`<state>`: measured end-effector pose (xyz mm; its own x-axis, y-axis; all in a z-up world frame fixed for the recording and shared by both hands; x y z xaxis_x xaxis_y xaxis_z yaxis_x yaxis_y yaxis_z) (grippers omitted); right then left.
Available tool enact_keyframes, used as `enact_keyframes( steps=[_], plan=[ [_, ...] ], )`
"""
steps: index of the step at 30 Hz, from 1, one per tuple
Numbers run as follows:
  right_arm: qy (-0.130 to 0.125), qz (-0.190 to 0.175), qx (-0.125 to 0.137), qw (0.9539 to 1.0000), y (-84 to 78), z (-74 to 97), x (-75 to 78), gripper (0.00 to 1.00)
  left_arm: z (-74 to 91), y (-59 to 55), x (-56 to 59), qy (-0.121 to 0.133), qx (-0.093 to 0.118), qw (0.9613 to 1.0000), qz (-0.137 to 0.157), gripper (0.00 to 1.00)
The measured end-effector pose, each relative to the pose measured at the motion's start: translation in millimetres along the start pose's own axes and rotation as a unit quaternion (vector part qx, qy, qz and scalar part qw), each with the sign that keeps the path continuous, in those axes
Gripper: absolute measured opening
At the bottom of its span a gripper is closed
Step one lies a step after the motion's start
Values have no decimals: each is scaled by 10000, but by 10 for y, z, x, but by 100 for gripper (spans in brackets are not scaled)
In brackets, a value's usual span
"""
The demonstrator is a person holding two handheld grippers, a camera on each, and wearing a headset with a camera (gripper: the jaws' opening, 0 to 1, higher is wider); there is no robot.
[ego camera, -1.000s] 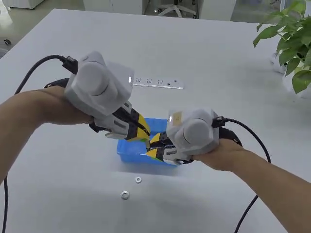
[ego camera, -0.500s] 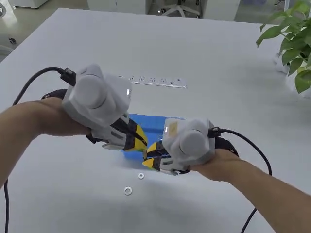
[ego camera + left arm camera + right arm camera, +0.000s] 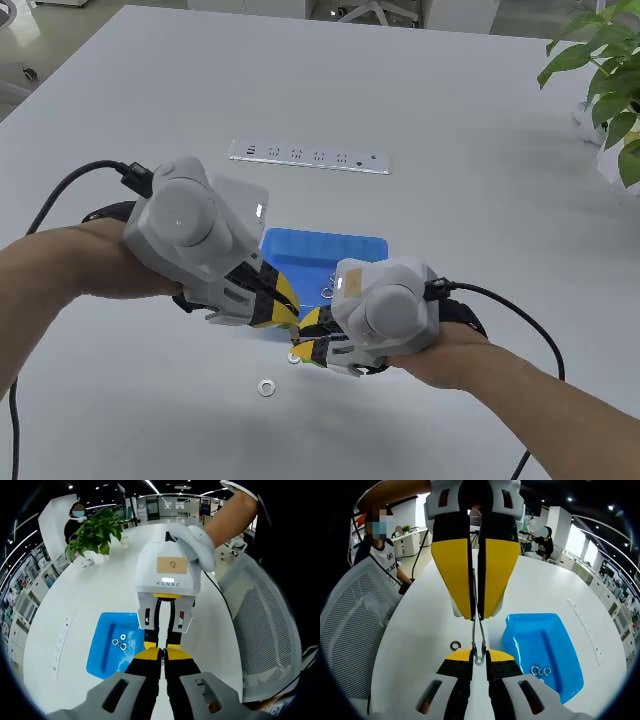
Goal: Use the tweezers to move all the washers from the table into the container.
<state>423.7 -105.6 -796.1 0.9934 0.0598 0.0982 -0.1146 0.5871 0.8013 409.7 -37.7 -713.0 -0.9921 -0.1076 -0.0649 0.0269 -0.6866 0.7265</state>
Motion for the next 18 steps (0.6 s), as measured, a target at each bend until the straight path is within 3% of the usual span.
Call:
enact_keyframes(
  steps=[18],
  plan=[
    [184,-91,-36,9998,-108,-149,-50,12,-83,-163,21,-81,-20,9999,125,5]
  ],
)
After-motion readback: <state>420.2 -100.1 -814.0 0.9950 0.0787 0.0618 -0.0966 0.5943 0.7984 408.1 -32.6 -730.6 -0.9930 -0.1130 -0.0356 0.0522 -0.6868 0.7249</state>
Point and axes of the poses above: the centre of the closed fingertips' face, and the gripper's own axes: z roughly backward along the fingers, x roughly to its right, y roughly out of its top, the point moved 7 cm from there along z, roughly backward along the fingers, and after that the axes turned 6 degrees about x, right-handed, at the moved point
